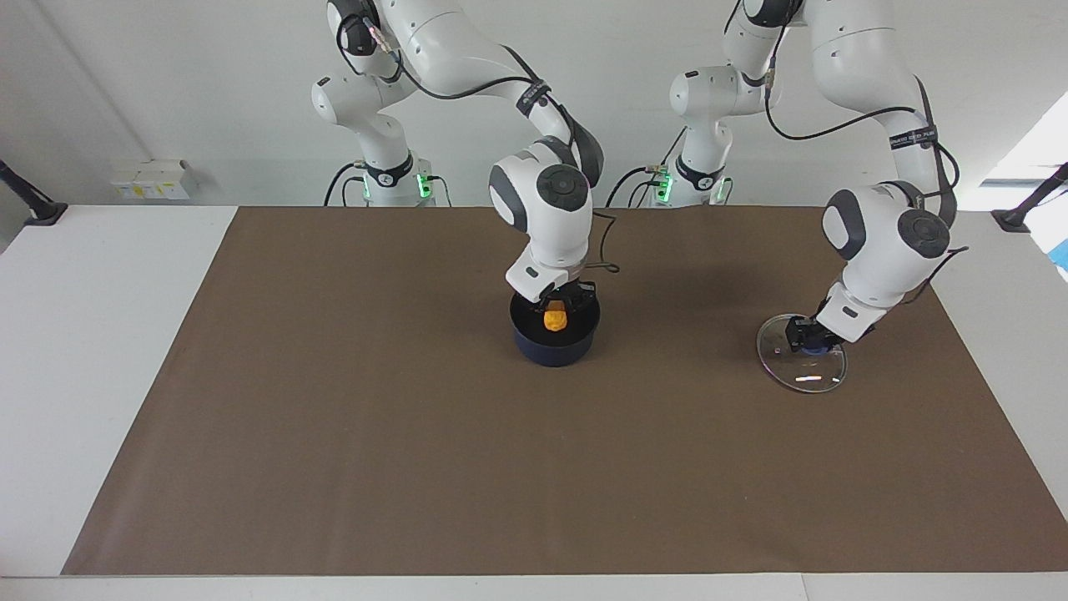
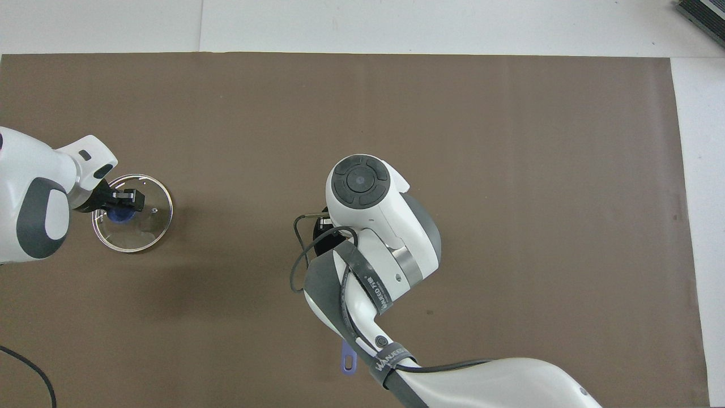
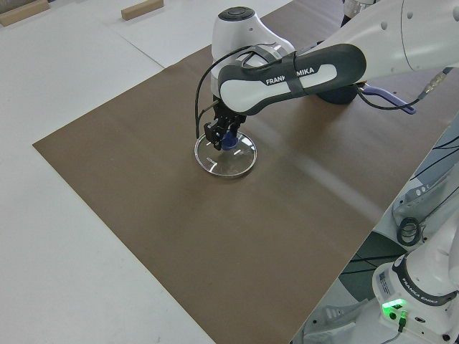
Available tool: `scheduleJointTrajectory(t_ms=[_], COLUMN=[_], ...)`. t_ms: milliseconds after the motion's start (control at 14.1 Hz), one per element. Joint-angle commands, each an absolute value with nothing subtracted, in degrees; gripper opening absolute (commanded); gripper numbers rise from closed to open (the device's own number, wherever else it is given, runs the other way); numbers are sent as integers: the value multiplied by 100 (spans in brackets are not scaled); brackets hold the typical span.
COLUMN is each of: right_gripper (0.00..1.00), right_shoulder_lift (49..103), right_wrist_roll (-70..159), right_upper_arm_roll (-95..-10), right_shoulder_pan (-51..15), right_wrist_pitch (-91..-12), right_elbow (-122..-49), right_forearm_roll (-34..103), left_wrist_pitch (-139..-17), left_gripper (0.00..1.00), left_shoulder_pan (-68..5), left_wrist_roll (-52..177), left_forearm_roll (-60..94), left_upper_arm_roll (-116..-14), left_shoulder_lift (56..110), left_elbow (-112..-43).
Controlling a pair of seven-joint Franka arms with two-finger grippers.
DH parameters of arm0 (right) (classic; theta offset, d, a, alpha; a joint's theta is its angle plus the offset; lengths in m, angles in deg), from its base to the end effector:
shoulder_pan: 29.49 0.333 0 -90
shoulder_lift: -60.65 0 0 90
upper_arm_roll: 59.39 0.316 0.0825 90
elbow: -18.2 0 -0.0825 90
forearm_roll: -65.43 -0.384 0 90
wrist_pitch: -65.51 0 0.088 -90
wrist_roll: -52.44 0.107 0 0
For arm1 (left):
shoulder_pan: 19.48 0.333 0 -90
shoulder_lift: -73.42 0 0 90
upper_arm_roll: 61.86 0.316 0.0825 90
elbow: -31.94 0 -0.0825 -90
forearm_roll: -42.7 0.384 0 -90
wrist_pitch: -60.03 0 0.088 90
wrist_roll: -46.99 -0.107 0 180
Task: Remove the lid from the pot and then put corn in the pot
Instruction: 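Lower the lid onto the table with the left gripper and open it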
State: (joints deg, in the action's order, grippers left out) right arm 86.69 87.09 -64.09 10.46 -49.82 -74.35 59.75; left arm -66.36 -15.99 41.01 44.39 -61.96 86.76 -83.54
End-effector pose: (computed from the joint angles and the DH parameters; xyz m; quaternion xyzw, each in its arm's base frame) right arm 0.5411 0.3975 0.3585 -0.9992 0.0136 0.0374 0.0057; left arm 0.5864 0.0358 0.3344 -0.9992 0.0316 0.0221 0.0097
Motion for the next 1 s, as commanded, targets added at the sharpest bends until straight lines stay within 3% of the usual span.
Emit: scheduleJointTrajectory(t_ms=[0, 924], right_gripper=[14, 21], right_shoulder_lift=[8605, 8675], right_wrist_roll=[8689, 8505], right_upper_arm_roll=[-6387, -6387], right_shoulder_pan=[1032, 901], right_wrist_pitch=[-5182, -5762], right_elbow=[-7645, -7672], right_forearm_roll=[5866, 5568], left_wrist_pitch=[-6812, -5354], left_gripper=[100, 100], left_shoulder_pan=[-1535, -2071], left_wrist_roll=[3978, 4241], left_forearm_roll=[4376, 4376], left_upper_arm_roll=[-6256, -6335], left_shoulder_lift=[8546, 8502], left_elbow=[-8522, -7099])
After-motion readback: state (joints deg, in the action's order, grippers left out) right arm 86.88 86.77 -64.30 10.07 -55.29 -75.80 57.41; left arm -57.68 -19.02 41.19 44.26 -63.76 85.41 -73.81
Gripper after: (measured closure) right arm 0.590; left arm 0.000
